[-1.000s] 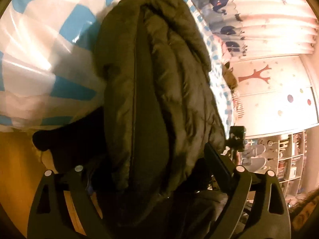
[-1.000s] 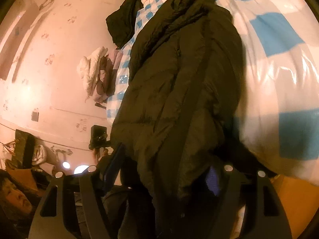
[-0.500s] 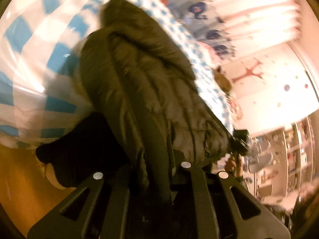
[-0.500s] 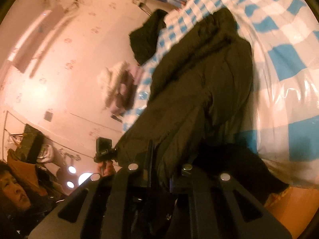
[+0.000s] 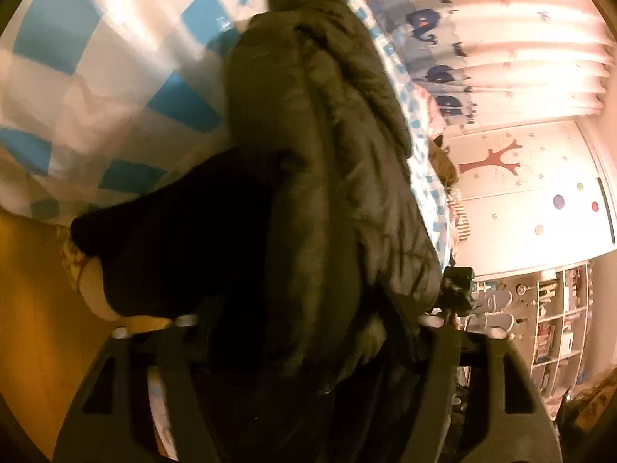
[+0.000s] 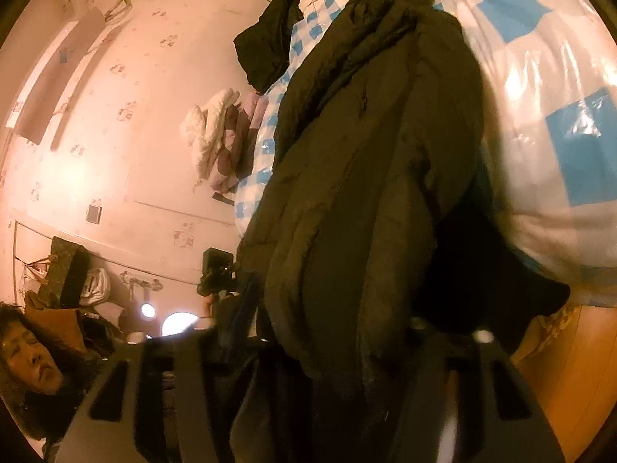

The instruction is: Fold large clothes

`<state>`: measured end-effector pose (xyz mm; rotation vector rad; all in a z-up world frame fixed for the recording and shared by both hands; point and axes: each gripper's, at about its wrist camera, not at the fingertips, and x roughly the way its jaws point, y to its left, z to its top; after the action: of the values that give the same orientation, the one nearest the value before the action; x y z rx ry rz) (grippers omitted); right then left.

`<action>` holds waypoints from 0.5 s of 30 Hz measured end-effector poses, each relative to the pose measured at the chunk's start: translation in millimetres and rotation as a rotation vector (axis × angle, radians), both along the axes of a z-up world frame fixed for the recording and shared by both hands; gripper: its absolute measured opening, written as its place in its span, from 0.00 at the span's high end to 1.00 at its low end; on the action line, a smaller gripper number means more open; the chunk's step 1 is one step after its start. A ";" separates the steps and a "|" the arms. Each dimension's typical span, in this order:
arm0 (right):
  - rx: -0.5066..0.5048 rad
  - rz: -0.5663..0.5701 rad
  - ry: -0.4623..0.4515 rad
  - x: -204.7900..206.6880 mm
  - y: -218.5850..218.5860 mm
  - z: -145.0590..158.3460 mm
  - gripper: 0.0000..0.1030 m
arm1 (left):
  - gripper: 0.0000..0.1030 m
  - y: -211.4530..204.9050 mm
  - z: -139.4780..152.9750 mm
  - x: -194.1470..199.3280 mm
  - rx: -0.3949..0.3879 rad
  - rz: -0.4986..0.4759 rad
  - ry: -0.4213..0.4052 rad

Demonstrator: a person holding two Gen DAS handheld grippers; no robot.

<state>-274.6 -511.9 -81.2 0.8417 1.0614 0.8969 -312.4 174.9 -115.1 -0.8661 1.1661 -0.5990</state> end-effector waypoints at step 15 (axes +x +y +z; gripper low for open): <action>0.352 -0.118 -0.268 -42.7 -28.8 41.3 0.86 | 0.92 20.5 97.2 -41.3 -0.127 -0.013 -0.340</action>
<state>-317.3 -540.7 -39.9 1.0299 0.6225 1.0787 -353.7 195.5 -17.9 -0.8260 0.8331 -0.8038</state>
